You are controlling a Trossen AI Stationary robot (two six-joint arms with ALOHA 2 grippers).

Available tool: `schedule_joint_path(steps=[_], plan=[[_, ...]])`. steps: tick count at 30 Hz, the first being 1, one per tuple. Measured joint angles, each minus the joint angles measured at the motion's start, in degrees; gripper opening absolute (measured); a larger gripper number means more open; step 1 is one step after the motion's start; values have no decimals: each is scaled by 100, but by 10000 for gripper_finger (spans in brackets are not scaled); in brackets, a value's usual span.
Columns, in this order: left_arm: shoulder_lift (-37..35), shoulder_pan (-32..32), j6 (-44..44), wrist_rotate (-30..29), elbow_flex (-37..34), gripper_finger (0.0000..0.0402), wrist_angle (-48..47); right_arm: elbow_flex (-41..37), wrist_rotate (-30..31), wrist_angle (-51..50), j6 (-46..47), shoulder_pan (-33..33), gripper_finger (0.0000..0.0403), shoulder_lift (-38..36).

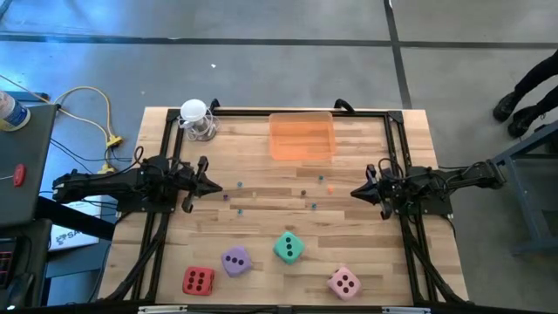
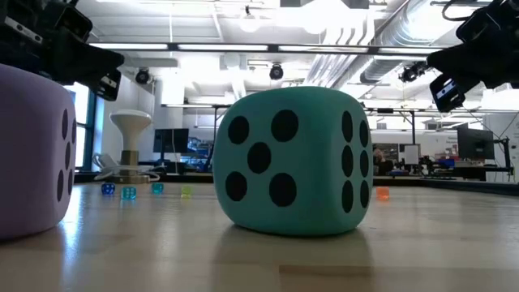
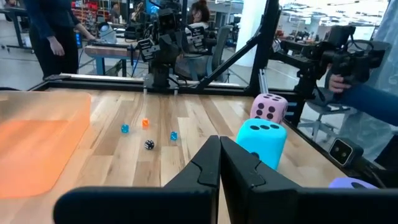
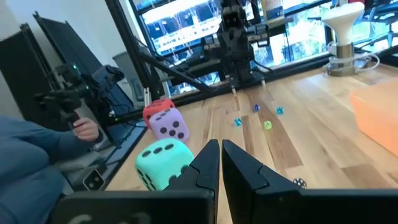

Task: Pick & Place Dice
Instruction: Put the big green die into the orange bin

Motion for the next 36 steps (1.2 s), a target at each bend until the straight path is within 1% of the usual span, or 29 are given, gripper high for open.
schedule_joint_path(steps=[4,7,10,14,18,20,23,25,29,36], plan=[[2,0,-84,2,0,0,-63,0,-20,129,355,0,10,0],[2,0,-141,2,0,0,-60,0,-163,139,991,-2,10,0],[2,0,-52,2,0,0,-60,0,-305,337,1048,0,10,2],[2,0,-97,2,0,0,-58,0,-311,1039,665,0,10,2],[2,0,-47,3,0,0,-39,0,-305,1464,392,0,10,2],[2,0,-68,4,0,0,-39,48,-304,1625,-7,24,10,2],[2,0,-74,4,0,0,-2,258,-218,1640,-873,145,10,85],[2,0,-75,4,0,0,55,479,-112,1633,-1264,234,10,285],[2,0,-73,4,0,0,47,1101,385,1500,-1530,453,10,884],[2,0,-73,4,0,0,47,2509,1509,86,-1538,977,10,2553]])
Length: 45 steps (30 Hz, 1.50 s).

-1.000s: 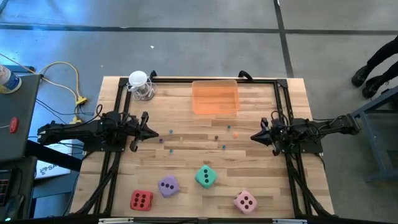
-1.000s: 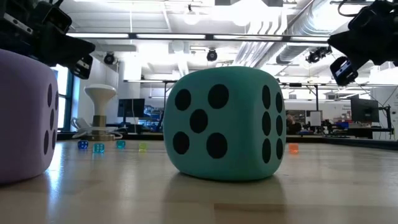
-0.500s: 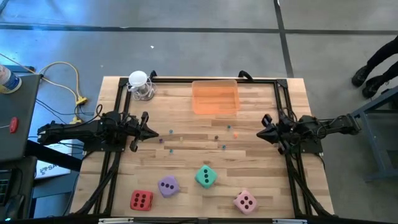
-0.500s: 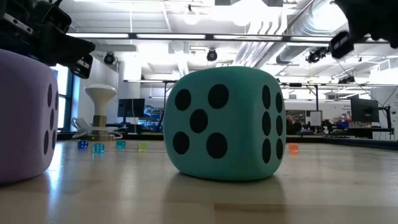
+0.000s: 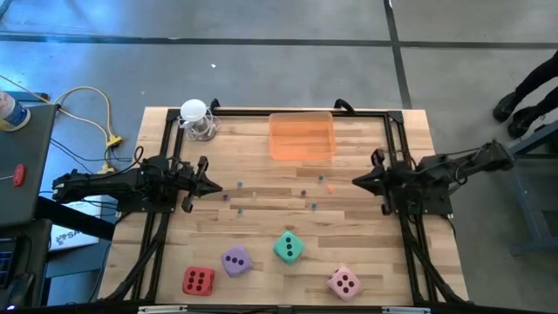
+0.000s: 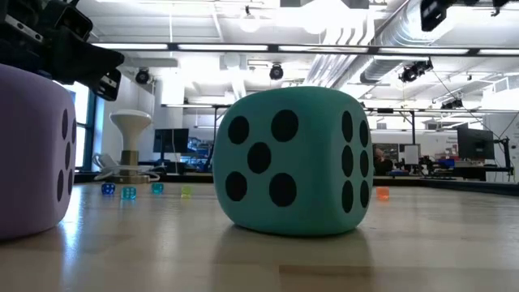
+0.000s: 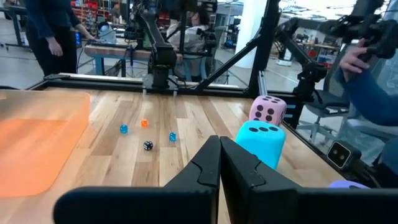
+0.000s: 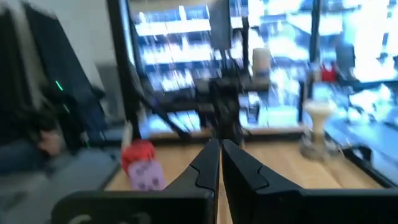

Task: Pick & Place Dice
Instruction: Put the big green die into the orange bin

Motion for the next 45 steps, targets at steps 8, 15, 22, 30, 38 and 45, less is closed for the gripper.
schedule_joint_path(steps=[8,15,22,30,38,45], plan=[[0,-1,0,0,0,0,0,1391,852,-1056,468,855,78,1609],[0,-1,1,-2,0,0,-2,2085,1270,-1147,119,1425,212,2636],[0,-2,2,-11,0,0,0,2619,1956,-1221,-11,1613,315,3397],[0,-1,2,-14,0,0,0,2748,1941,-1288,74,1610,357,3759],[0,0,2,-17,0,0,-1,2748,1808,-901,-815,1544,359,4078],[0,0,2,-20,0,0,0,2746,1895,-547,-938,1384,359,4188]])
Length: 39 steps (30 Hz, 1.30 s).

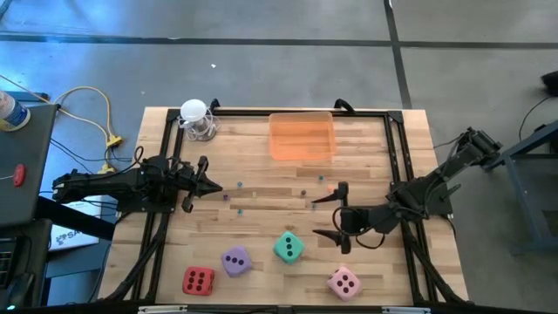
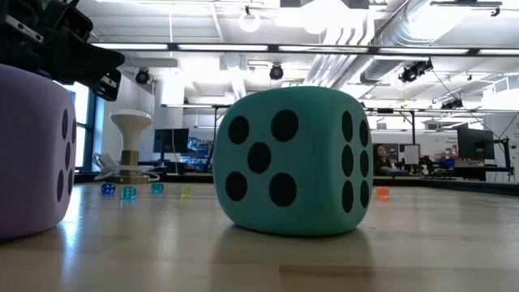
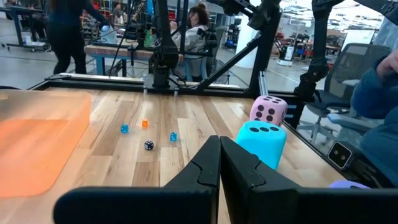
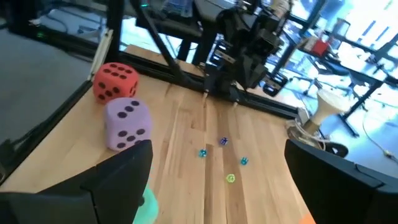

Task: Pick & Place Dice
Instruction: Put the big green die into the orange bin

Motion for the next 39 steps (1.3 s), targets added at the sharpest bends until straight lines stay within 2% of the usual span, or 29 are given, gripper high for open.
schedule_joint_path(steps=[4,7,10,14,17,18,21,23,31,35,39], plan=[[0,-1,0,0,0,0,-1,0,33,3,317,-91,358,4],[-1,0,0,0,0,0,0,0,-479,80,643,-204,369,4],[-1,-2,0,0,0,0,-2,0,-978,49,544,-366,391,-39],[0,0,0,-2,0,0,-2,0,-851,58,624,-441,395,-129],[0,-2,0,-2,0,0,0,0,-1056,85,678,-515,394,-128],[-2,0,0,-2,0,0,-2,0,-987,82,676,-531,395,-112],[0,-1,-1,-2,0,0,-1,0,-160,59,716,-565,399,-21],[0,-1,-1,-2,0,0,0,0,121,34,722,-573,399,59],[0,-2,-1,-2,0,0,-2,0,-47,370,735,-569,399,480],[0,0,0,-2,0,0,-2,0,-362,491,650,-562,400,675],[-1,-1,0,-2,0,0,0,-2,-295,667,825,-562,400,723]])
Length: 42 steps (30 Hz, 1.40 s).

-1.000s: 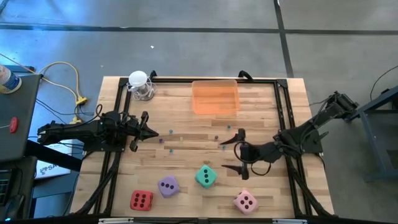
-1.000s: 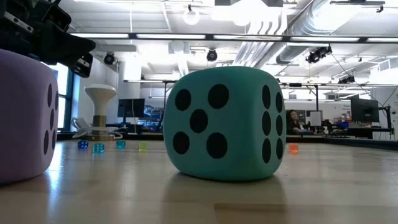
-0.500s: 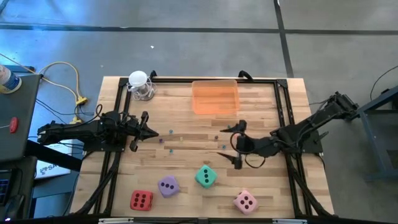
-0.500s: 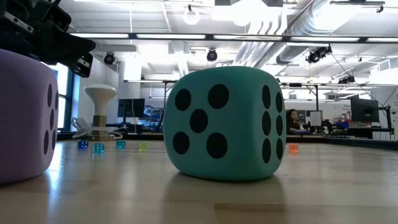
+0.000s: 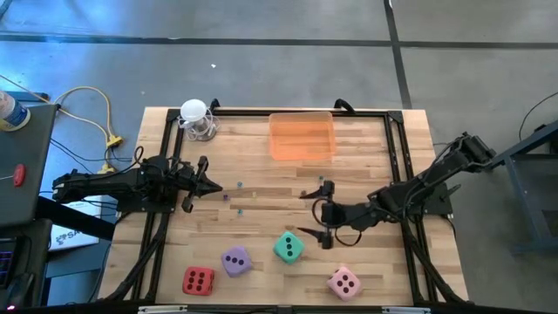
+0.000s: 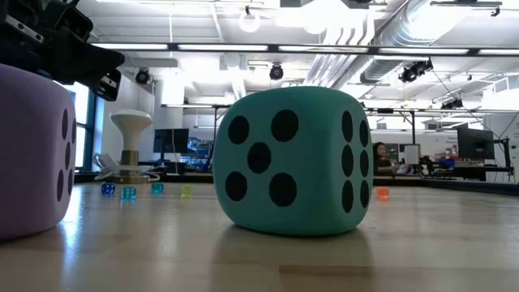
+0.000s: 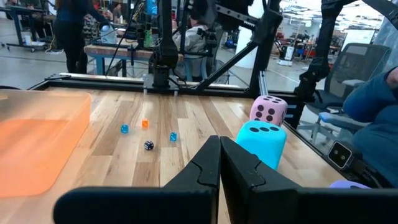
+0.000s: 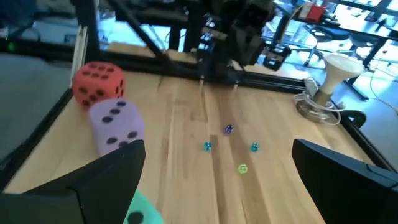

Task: Pick & Place Dice
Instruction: Put the big green die into the orange bin

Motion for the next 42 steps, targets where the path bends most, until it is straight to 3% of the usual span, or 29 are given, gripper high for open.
schedule_joint_path(steps=[10,17,20,27,30,34,42], plan=[[1,-1,0,0,0,0,-1,0,2,368,80,179,400,-4],[1,-1,0,0,0,0,0,0,-563,836,254,377,397,46],[0,1,-1,0,0,0,0,104,-397,950,22,516,393,44],[1,-1,-1,0,0,0,0,1429,528,-422,-47,1060,391,425],[0,-1,-1,0,0,0,-2,1995,1036,-1639,511,1149,391,922],[0,0,0,0,0,0,-1,2543,1109,-2727,1600,1076,391,1560],[-1,-1,-2,2,0,0,0,2660,1596,-2943,1692,1041,391,2356]])
